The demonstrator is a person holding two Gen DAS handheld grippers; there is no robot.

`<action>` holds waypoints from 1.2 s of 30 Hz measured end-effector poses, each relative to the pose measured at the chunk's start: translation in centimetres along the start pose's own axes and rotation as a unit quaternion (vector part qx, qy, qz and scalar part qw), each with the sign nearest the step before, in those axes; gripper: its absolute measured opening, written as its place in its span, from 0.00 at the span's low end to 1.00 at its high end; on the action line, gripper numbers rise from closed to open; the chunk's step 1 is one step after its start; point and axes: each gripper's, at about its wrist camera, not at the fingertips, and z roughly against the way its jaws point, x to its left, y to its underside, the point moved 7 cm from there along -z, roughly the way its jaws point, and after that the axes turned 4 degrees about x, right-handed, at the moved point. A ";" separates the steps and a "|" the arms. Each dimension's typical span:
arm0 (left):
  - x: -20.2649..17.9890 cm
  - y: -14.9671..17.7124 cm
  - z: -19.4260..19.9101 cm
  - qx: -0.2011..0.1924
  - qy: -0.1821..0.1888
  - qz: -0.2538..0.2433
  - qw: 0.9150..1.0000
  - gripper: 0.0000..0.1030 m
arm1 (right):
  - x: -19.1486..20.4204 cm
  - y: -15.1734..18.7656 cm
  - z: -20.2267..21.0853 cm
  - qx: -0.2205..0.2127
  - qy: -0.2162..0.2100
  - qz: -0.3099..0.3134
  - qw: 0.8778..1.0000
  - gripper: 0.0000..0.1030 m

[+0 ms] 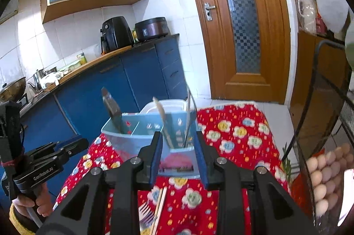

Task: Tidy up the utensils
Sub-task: 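Withdraw both open tools back to the remaining utensils on the cloth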

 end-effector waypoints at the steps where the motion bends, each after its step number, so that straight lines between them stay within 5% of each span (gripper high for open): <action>1: 0.0 0.3 0.1 0.003 0.000 0.000 1.000 0.26 | 0.1 0.6 0.1 0.005 0.001 -0.001 1.000 0.31; 21: -1.1 8.1 -0.7 0.090 0.023 0.007 0.996 0.26 | -0.4 9.1 -0.7 0.076 0.019 -0.020 0.997 0.31; 36: -3.3 11.7 -3.2 0.153 0.045 -0.012 0.987 0.26 | -2.3 12.4 -1.5 0.110 0.028 -0.045 0.993 0.32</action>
